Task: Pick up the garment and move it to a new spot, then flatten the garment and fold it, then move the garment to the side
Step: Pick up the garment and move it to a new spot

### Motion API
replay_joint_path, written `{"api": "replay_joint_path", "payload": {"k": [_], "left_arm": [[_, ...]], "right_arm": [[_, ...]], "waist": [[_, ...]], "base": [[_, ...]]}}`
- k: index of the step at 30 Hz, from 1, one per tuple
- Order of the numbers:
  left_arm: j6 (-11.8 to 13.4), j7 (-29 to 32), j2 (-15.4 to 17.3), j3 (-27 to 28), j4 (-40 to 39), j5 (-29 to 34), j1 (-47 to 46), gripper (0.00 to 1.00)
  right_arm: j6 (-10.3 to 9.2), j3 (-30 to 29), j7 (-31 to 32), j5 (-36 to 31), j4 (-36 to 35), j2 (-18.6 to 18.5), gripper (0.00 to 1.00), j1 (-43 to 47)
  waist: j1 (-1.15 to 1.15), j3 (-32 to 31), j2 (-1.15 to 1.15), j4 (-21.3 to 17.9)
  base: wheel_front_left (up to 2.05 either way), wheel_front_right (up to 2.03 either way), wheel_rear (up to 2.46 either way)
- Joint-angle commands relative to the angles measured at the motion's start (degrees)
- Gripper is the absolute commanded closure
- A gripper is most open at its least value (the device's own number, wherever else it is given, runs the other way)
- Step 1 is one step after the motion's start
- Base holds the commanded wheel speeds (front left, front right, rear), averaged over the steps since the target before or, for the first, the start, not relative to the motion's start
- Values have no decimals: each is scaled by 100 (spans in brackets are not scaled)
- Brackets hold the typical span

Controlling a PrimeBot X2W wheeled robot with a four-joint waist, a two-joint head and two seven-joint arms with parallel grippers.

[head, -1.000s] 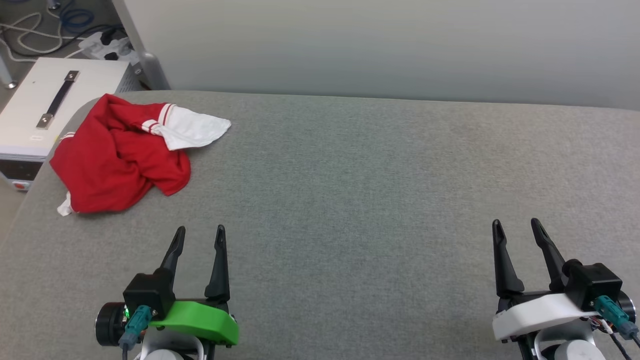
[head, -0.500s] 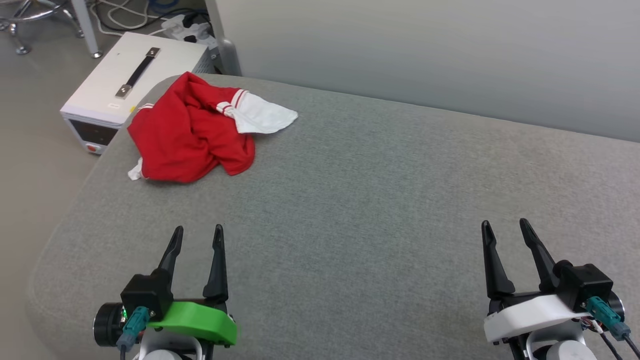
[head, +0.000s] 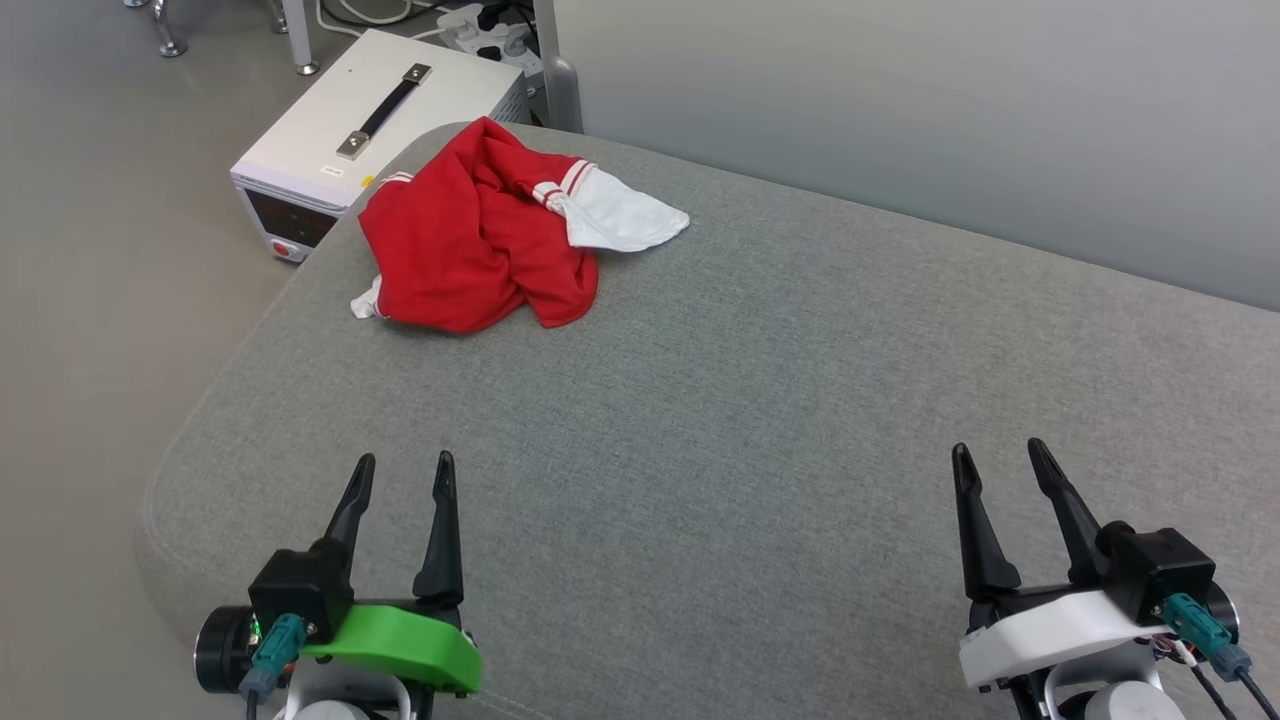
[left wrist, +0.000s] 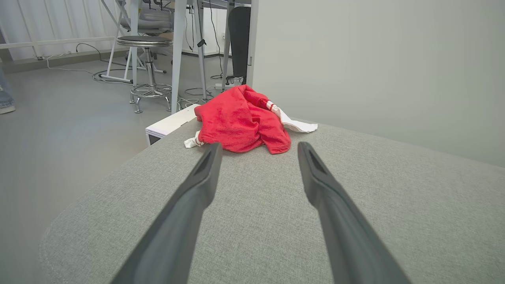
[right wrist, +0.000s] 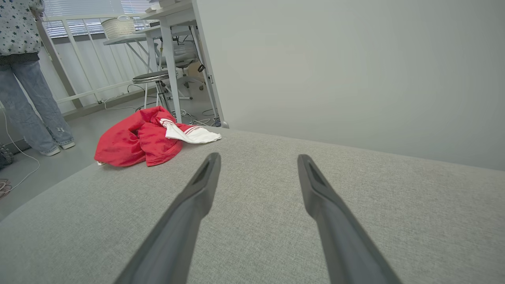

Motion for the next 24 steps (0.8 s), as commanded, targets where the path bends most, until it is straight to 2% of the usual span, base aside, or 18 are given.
{"api": "replay_joint_path", "payload": {"k": [1,9,12,18,22,24], "left_arm": [[-11,-34,-30,-20,-2,-28,104,0],[5,-34,-30,-10,-34,29,62,0],[48,-34,-30,26,-139,195,59,0],[42,-34,-30,149,-114,113,-110,0],[-114,-34,18,275,303,144,-601,0],[-204,-34,163,250,716,127,-987,0]], "right_arm": [[-6,11,-52,4,19,-10,0,-27],[-6,-4,-52,17,12,-10,0,-23],[-6,4,-52,15,14,-10,0,-42],[-6,-32,-52,-129,-57,-10,0,-166],[-6,-47,-52,-329,-195,-10,0,-322],[-6,-23,-52,-453,-268,-10,0,-394]], "waist": [[0,30,0,52],[0,43,0,119],[0,98,0,68],[0,434,0,-124],[0,822,0,-301],[0,1039,0,-416]], "base": [[0,0,0],[0,0,0],[0,0,0],[0,0,0],[0,0,0],[0,0,0]]}}
